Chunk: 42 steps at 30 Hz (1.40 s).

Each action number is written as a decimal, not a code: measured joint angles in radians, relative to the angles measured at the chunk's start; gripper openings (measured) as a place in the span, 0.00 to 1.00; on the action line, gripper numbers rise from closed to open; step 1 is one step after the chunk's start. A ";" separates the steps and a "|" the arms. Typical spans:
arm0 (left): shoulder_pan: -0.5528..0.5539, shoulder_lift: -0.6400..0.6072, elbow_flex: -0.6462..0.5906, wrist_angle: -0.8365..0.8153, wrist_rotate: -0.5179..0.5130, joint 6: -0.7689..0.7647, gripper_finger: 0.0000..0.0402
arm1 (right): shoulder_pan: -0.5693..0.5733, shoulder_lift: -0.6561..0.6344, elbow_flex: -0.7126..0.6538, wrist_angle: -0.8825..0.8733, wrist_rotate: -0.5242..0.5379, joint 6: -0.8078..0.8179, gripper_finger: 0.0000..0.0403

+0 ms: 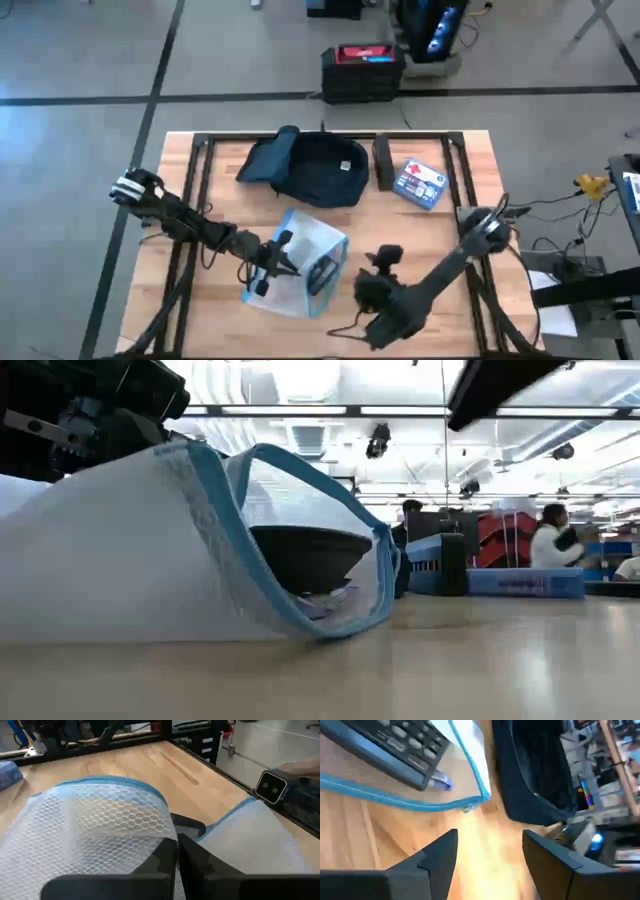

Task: Unpack backpack
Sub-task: Close the zip bag

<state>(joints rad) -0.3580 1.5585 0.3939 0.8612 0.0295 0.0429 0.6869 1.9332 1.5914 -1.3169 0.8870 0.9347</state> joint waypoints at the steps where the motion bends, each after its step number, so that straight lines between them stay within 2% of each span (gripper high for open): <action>1: 0.000 0.000 0.000 0.000 0.008 0.000 0.01 | -0.008 -0.026 -0.054 0.068 0.004 -0.008 0.52; 4: 0.000 0.005 0.000 0.003 0.053 -0.002 0.02 | -0.046 -0.084 -0.215 0.299 -0.010 -0.064 0.53; 10: 0.000 0.056 0.013 0.040 0.110 0.005 0.11 | -0.162 -0.110 -0.457 0.854 -0.137 -0.297 0.51; 13: 0.000 0.078 0.034 0.040 0.113 0.006 0.18 | -0.216 -0.111 -0.506 0.977 -0.168 -0.301 0.50; 19: 0.000 0.112 0.061 0.041 0.124 0.008 0.30 | -0.259 -0.111 -0.526 0.979 -0.263 -0.307 0.47; 24: 0.000 0.125 0.075 0.037 0.195 0.005 0.38 | -0.258 -0.111 -0.522 0.976 -0.267 -0.378 0.39; 27: -0.002 0.125 0.084 0.037 0.228 -0.001 0.41 | -0.267 -0.111 -0.522 0.957 -0.268 -0.415 0.29; 31: -0.009 0.125 0.085 0.036 0.243 -0.014 0.44 | -0.272 -0.112 -0.522 0.931 -0.277 -0.438 0.08; 33: -0.009 0.115 0.085 0.033 0.259 -0.020 0.45 | -0.272 -0.117 -0.522 0.920 -0.304 -0.477 0.02; 37: 0.012 0.051 0.103 -0.011 0.267 0.013 0.45 | -0.280 -0.147 -0.522 0.904 -0.355 -0.552 0.05; 42: 0.120 -0.060 0.207 -0.253 0.242 0.023 0.43 | -0.299 -0.205 -0.522 0.856 -0.353 -0.668 0.01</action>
<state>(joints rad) -0.2380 1.4988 0.6011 0.6085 0.2719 0.0657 0.3880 1.7286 1.0698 -0.4605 0.5339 0.2663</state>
